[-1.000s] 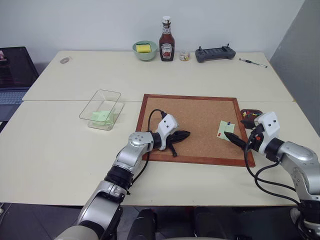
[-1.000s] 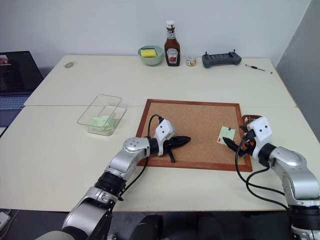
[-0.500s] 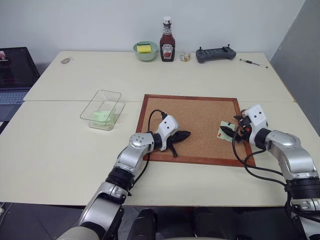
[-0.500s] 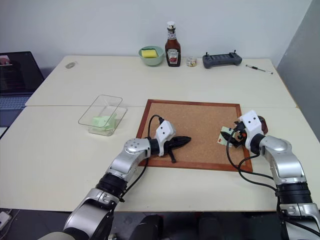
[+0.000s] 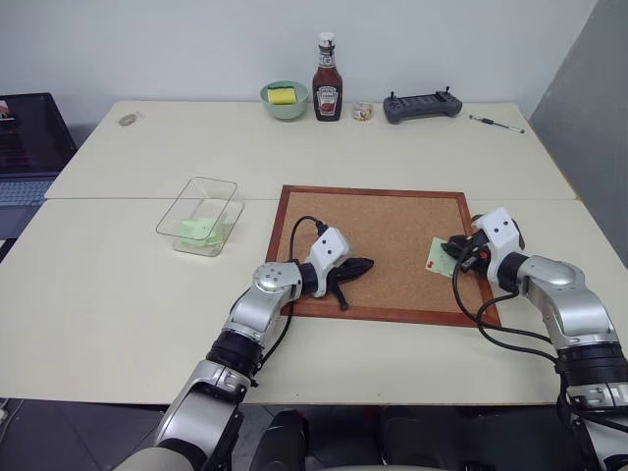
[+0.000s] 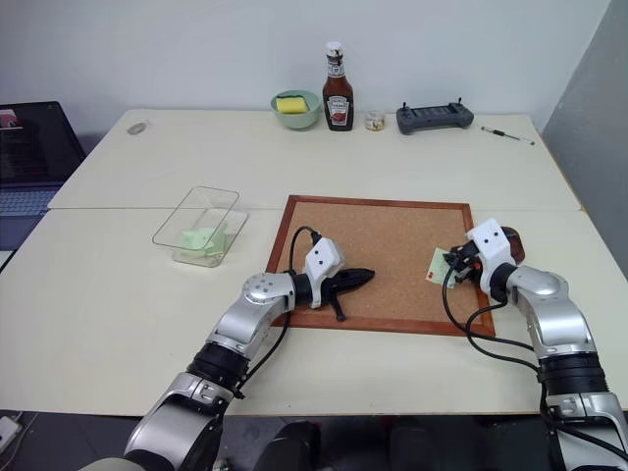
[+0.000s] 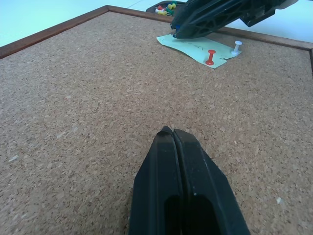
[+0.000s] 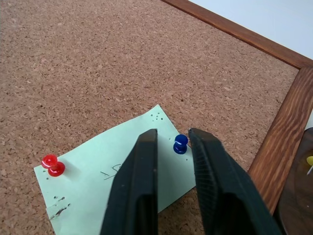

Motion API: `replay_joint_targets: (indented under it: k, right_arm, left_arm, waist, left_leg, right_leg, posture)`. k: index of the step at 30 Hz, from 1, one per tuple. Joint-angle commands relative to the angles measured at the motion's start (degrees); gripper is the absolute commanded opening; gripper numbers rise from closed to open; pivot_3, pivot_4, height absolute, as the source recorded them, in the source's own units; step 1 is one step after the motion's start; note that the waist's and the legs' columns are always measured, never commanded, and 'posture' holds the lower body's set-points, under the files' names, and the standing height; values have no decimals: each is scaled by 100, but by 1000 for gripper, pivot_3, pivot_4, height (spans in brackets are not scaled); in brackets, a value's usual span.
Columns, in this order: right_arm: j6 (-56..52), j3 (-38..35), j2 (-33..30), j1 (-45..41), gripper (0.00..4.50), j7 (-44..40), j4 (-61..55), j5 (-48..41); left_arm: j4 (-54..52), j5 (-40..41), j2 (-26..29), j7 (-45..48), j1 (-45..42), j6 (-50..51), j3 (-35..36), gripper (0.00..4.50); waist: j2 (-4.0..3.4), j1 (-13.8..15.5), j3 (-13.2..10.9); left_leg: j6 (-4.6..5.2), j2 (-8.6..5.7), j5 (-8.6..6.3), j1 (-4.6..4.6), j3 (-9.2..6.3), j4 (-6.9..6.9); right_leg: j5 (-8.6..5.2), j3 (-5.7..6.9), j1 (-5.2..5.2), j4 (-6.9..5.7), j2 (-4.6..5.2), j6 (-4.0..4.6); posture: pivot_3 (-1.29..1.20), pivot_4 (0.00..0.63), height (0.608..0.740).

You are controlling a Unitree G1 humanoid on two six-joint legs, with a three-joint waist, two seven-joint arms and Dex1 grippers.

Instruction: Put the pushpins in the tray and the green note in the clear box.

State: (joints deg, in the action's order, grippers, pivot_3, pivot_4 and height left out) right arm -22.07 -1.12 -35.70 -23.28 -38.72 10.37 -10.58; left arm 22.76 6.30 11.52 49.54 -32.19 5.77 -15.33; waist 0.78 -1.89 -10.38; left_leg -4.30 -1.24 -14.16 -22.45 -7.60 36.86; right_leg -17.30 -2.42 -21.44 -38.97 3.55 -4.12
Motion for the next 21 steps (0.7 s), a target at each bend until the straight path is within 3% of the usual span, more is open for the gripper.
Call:
replay_joint_targets:
  k: [1,21]
  right_arm:
    - [126,-125,-19,-88,105,-57,-108,-21]
    - [-37,-315,47,-204,10,-140,-443,-286]
  left_arm:
    - [-32,-50,-11,91,137,69,-90,0]
    - [-47,-172,26,148,224,59,-158,0]
  waist:
    - [0,-1,0]
    - [-1,-10,1]
  left_leg:
    - [0,0,0,0,0,0]
    - [0,0,0,0,0,-1]
  right_leg:
    - [0,0,0,0,0,0]
    - [0,0,-1,0,0,0]
  posture:
    - [0,150,740]
    - [0,150,740]
